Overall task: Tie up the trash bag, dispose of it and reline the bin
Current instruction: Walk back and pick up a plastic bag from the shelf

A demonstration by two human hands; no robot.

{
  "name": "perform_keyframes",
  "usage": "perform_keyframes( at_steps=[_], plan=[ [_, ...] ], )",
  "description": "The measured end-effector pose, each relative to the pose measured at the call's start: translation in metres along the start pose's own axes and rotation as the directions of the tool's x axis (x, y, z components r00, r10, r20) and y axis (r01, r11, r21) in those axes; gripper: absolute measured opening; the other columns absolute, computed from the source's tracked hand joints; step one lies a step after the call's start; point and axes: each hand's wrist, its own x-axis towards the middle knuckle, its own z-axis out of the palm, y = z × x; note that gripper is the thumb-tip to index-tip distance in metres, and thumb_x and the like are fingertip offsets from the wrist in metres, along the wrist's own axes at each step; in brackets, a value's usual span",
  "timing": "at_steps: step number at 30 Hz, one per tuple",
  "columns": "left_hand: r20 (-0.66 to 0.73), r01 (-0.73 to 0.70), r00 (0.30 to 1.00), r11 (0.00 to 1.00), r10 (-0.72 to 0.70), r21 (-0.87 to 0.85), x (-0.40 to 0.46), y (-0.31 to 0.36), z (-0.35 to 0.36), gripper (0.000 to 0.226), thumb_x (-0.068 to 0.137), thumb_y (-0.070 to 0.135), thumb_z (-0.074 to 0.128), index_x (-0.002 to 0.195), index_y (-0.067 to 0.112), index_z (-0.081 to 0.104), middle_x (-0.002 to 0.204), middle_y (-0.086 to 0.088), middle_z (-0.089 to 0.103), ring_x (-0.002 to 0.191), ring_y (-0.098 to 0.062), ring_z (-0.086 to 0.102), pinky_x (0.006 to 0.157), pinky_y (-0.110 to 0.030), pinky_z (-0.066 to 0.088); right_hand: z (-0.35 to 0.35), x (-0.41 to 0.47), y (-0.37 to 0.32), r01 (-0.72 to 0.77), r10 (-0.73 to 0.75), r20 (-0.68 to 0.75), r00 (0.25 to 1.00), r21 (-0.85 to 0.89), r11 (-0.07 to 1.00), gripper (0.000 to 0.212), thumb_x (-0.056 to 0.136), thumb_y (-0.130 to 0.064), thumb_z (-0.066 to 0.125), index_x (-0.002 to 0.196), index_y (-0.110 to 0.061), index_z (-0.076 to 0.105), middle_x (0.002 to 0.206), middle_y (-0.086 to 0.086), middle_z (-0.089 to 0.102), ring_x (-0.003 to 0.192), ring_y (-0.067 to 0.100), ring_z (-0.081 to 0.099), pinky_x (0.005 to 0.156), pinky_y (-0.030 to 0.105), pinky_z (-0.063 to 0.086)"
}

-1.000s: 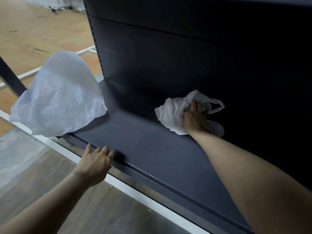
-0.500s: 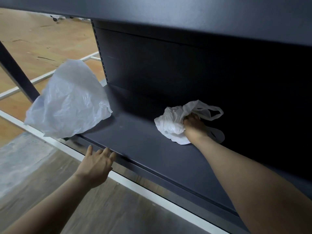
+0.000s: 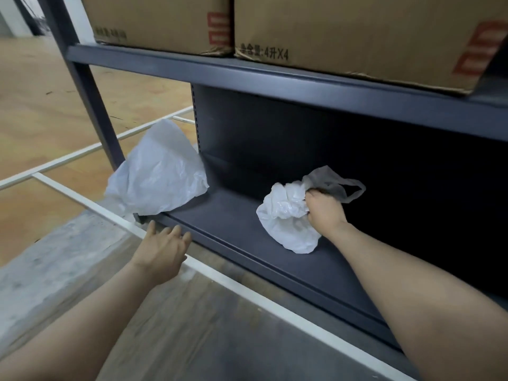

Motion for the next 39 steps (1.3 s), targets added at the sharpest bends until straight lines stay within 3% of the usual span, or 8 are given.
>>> perform_keyframes(
  at_steps=[5,9,12,17,26,31,36,39],
  plan=[
    [-0.032,0.057,0.998,0.997,-0.059,-0.044,-0.032,-0.014,-0.008,0.036,0.097,0.035,0.041,0.127,0.016,0.041,0.125,-0.003,0.046,0.118,-0.023,0.05,0.104,-0.046,0.027,-0.034,-0.015,-0.023,0.089,-0.089,0.074,0.993,-0.005,0.996,0.021,0.087,0.003,0.047,0.106,-0.002,0.055,0.105,0.01,0.057,0.101,0.028,0.057,0.065,0.03,0.035],
    [-0.005,0.132,0.991,0.988,-0.133,-0.076,-0.055,-0.032,-0.01,0.039,0.098,0.033,0.042,0.131,0.013,0.037,0.13,-0.005,0.044,0.121,-0.024,0.049,0.107,-0.049,0.025,-0.053,-0.011,-0.053,0.16,-0.159,0.151,0.976,0.009,0.987,0.011,0.087,-0.001,0.046,0.084,-0.012,0.046,0.074,-0.002,0.044,0.078,0.025,0.055,0.052,0.028,0.032],
    [0.029,0.183,0.983,0.979,-0.181,-0.093,-0.073,-0.052,-0.006,0.039,0.099,0.032,0.041,0.132,0.012,0.037,0.13,-0.007,0.045,0.118,-0.025,0.051,0.105,-0.048,0.026,-0.059,-0.005,-0.084,0.161,-0.177,0.196,0.964,0.094,0.982,0.03,0.086,-0.002,0.044,0.065,-0.02,0.033,0.074,0.005,0.055,0.069,0.023,0.055,0.052,0.029,0.037],
    [0.107,0.275,0.958,0.958,-0.266,-0.085,-0.104,-0.096,0.001,0.037,0.099,0.031,0.041,0.13,0.012,0.039,0.127,-0.01,0.047,0.116,-0.027,0.051,0.107,-0.052,0.025,-0.069,-0.002,-0.144,0.239,-0.279,0.228,0.933,0.188,0.953,0.014,0.086,-0.002,0.044,0.082,-0.015,0.044,0.068,0.001,0.052,0.067,0.021,0.054,0.055,0.028,0.039],
    [0.295,0.425,0.877,0.899,-0.379,-0.109,-0.149,-0.153,-0.015,0.038,0.1,0.031,0.038,0.132,0.011,0.038,0.13,-0.011,0.046,0.118,-0.03,0.049,0.106,-0.052,0.027,-0.108,0.01,-0.232,0.475,-0.505,0.321,0.801,0.172,0.863,0.011,0.086,-0.004,0.045,0.091,-0.013,0.05,0.102,0.01,0.063,0.089,0.03,0.061,0.064,0.03,0.04],
    [0.42,0.486,0.822,0.857,-0.383,-0.17,-0.19,-0.174,-0.058,0.036,0.1,0.026,0.037,0.132,0.009,0.038,0.136,-0.015,0.042,0.12,-0.031,0.048,0.108,-0.055,0.024,-0.17,0.016,-0.25,0.522,-0.561,0.411,0.718,0.213,0.826,0.019,0.085,-0.008,0.047,0.101,-0.009,0.056,0.104,0.011,0.064,0.095,0.031,0.061,0.066,0.029,0.038],
    [0.518,0.57,0.755,0.792,-0.402,-0.217,-0.248,-0.215,-0.131,0.036,0.1,0.028,0.038,0.13,0.009,0.039,0.132,-0.014,0.045,0.119,-0.031,0.048,0.106,-0.053,0.025,-0.269,0.03,-0.268,0.545,-0.594,0.475,0.65,0.253,0.799,0.005,0.086,-0.011,0.048,0.087,-0.016,0.048,0.093,0.009,0.062,0.086,0.029,0.058,0.066,0.029,0.037],
    [0.569,0.645,0.699,0.726,-0.433,-0.24,-0.284,-0.245,-0.186,0.037,0.1,0.03,0.039,0.13,0.01,0.038,0.132,-0.013,0.045,0.12,-0.03,0.048,0.106,-0.052,0.025,-0.339,0.036,-0.284,0.569,-0.63,0.484,0.607,0.29,0.77,0.007,0.088,-0.012,0.049,0.092,-0.015,0.053,0.102,0.01,0.063,0.096,0.03,0.059,0.068,0.028,0.037]
  ],
)
